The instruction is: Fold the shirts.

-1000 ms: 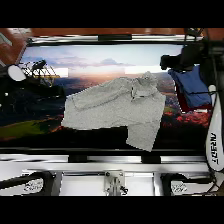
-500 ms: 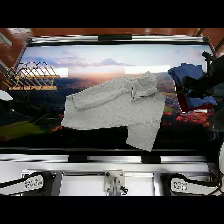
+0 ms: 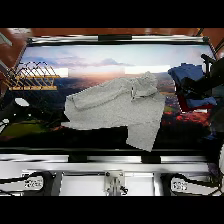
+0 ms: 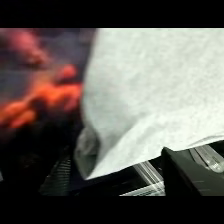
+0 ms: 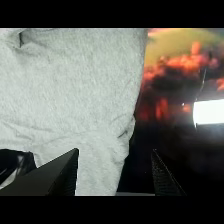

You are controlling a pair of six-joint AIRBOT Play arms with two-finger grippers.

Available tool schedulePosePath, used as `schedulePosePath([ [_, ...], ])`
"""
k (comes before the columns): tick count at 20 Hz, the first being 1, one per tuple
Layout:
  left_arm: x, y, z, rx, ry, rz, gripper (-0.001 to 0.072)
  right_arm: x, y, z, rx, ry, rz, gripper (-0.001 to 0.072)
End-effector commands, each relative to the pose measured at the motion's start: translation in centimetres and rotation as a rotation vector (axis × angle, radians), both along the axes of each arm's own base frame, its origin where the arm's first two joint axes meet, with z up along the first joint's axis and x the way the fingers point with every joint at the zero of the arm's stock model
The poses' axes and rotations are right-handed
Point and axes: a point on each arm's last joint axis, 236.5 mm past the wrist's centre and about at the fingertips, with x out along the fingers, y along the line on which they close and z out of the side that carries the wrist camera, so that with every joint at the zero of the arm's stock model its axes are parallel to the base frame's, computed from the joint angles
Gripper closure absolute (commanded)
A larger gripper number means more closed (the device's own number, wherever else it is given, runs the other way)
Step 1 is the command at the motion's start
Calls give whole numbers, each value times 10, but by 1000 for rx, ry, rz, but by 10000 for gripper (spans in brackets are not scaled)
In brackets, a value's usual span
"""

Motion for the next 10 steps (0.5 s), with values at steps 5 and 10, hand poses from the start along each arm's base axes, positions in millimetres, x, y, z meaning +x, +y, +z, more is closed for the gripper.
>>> schedulePosePath([
  [5,0,-23,-2,-20,11,-6,674,-42,9,-43,37,183,49,160],
  [10,-10,-28,16,-38,-6,-67,674,-68,41,-125,162,257,-19,158],
])
